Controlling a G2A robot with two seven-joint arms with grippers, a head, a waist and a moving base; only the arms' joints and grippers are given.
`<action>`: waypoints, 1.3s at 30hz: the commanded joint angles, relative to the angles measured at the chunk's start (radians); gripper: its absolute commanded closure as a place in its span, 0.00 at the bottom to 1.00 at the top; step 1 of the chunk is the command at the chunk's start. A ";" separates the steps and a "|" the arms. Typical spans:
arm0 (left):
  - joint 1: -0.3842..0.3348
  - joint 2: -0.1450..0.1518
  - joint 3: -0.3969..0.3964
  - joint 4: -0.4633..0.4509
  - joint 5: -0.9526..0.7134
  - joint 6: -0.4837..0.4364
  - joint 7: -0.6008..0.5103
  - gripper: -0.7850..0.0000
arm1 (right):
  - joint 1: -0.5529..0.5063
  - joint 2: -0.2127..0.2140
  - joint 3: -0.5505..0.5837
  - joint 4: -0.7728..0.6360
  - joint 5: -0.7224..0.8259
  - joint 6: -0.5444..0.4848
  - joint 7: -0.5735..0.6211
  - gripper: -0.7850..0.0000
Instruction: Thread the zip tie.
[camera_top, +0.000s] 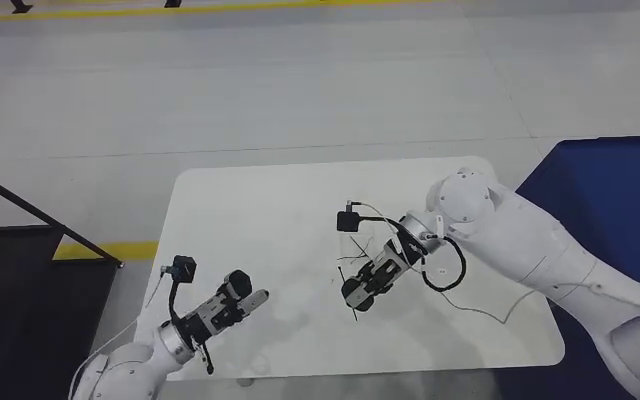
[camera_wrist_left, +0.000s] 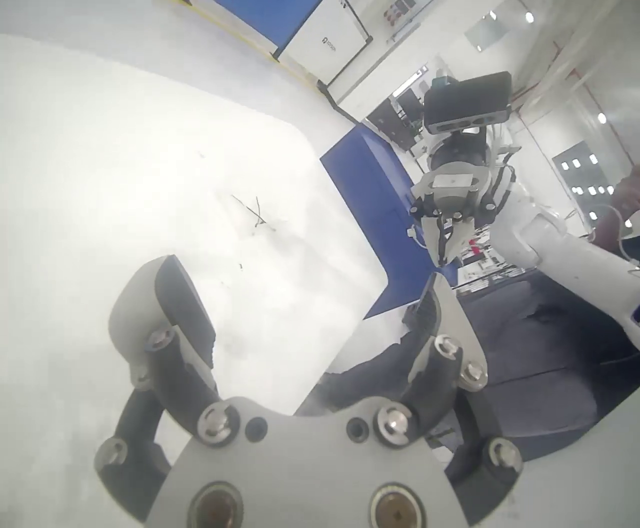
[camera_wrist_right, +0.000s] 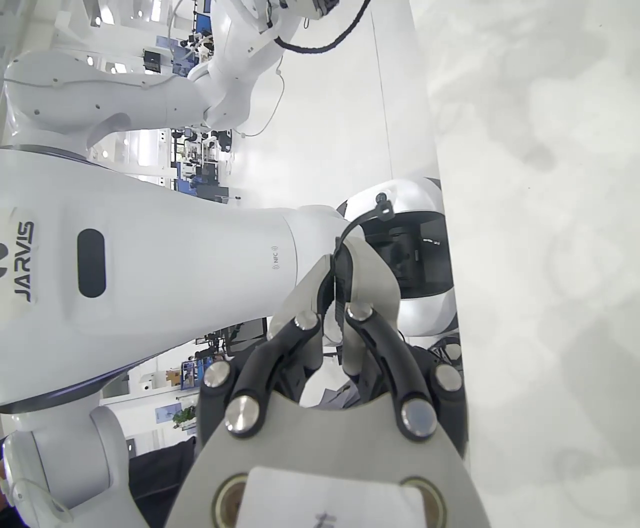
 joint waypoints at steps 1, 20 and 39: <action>0.001 0.000 -0.001 -0.001 0.049 -0.002 0.003 0.00 | -0.019 -0.002 -0.003 -0.039 0.004 -0.008 -0.009 1.00; -0.133 0.001 0.133 0.085 -0.658 0.213 -0.312 0.00 | -0.062 -0.010 0.023 -0.073 -0.065 0.018 -0.034 1.00; -0.187 -0.002 0.273 0.054 -0.517 0.235 -0.246 0.65 | -0.088 -0.075 0.028 -0.072 -0.079 0.065 0.019 1.00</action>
